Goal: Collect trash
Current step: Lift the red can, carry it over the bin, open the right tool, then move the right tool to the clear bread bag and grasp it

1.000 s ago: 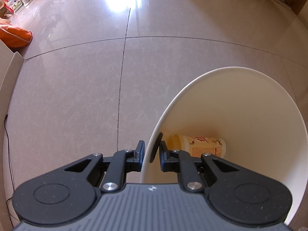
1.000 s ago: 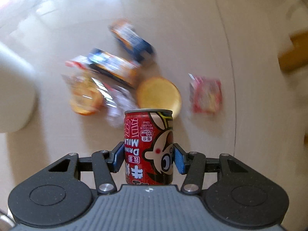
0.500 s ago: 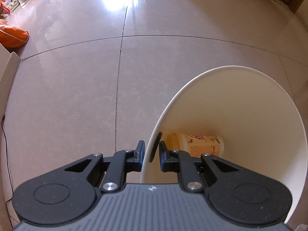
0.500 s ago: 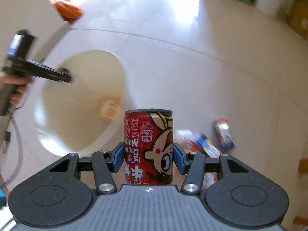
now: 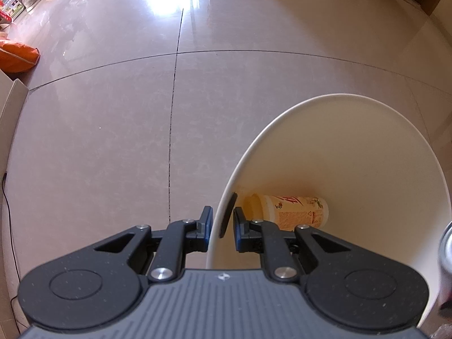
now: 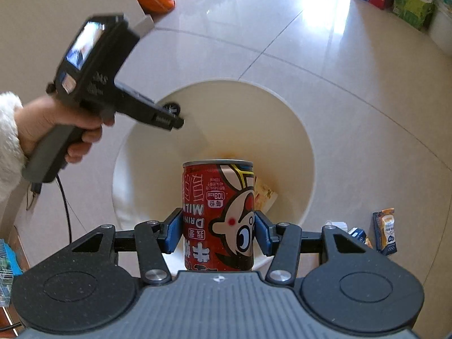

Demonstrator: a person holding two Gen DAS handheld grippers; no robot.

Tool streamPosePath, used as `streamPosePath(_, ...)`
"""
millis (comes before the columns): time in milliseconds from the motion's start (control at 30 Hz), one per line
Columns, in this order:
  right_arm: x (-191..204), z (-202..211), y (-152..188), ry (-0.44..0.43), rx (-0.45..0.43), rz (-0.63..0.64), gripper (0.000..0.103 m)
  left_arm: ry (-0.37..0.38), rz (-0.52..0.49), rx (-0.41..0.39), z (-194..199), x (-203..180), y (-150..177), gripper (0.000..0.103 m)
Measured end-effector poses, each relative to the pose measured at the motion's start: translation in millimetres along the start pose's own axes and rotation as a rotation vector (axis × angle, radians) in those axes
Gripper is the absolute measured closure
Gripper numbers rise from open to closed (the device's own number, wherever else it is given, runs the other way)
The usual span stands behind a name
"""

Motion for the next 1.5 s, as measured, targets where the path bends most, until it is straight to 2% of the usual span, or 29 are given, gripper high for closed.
streamPosePath(100,2.3,-12.5,-1.1,-0.005,0.017,0.014,0.045,0.006,0.005,-0.002,0.8,0.2,0.1,0.09)
streamPosePath(167,6.6,-11.7,-1.5,-0.013,0.011,0.021,0.038,0.01,0.01,-0.003,0.9,1.0,0.4,0.09)
streamPosePath(233,6.2,-9.1,-4.2,-0.024,-0.012,0.033,0.033,0.01,0.008,-0.005,1.1,1.6,1.2,0.09)
streamPosePath(400,-6.5,11.3,-9.9,-0.036,-0.086,0.0,0.028,0.001,0.004,-0.003,0.6,1.9,3.3,0.09)
streamPosePath(533,-33.0,34.5,-5.7,0.007,-0.142,-0.037,0.024,0.005,0.005,0.0,-0.1,0.9,2.6,0.091)
streamPosePath(667,-72.1,57.3,9.1,0.055,-0.186,-0.124,0.021,0.004,0.007,0.004,0.0,0.5,-0.5,0.091)
streamPosePath(867,-129.4,65.3,47.2,0.124,-0.195,-0.252,0.017,-0.013,-0.005,0.006,-0.4,-1.6,-2.0,0.091)
streamPosePath(1100,-169.0,20.6,97.4,0.19,-0.121,-0.329,0.017,-0.022,-0.009,0.004,-1.5,-6.5,-0.4,0.091)
streamPosePath(1400,-188.6,-59.9,129.1,0.176,-0.072,-0.277,0.017,-0.012,-0.003,0.003,-2.7,-3.9,2.8,0.091)
streamPosePath(1500,-193.5,-87.9,138.6,0.197,-0.054,-0.264,0.017,-0.018,-0.013,-0.001,-2.3,-3.8,2.2,0.091)
Point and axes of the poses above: each gripper's, at about its wrist camera, not at the fingertips, and z roughly against the way its jaws point, x to its left, y to its underside, the point moved 8 cm from there along -z, roughly the way its jaws point, and after that the axes turned 7 degrees about z, right-handed, at the moved point
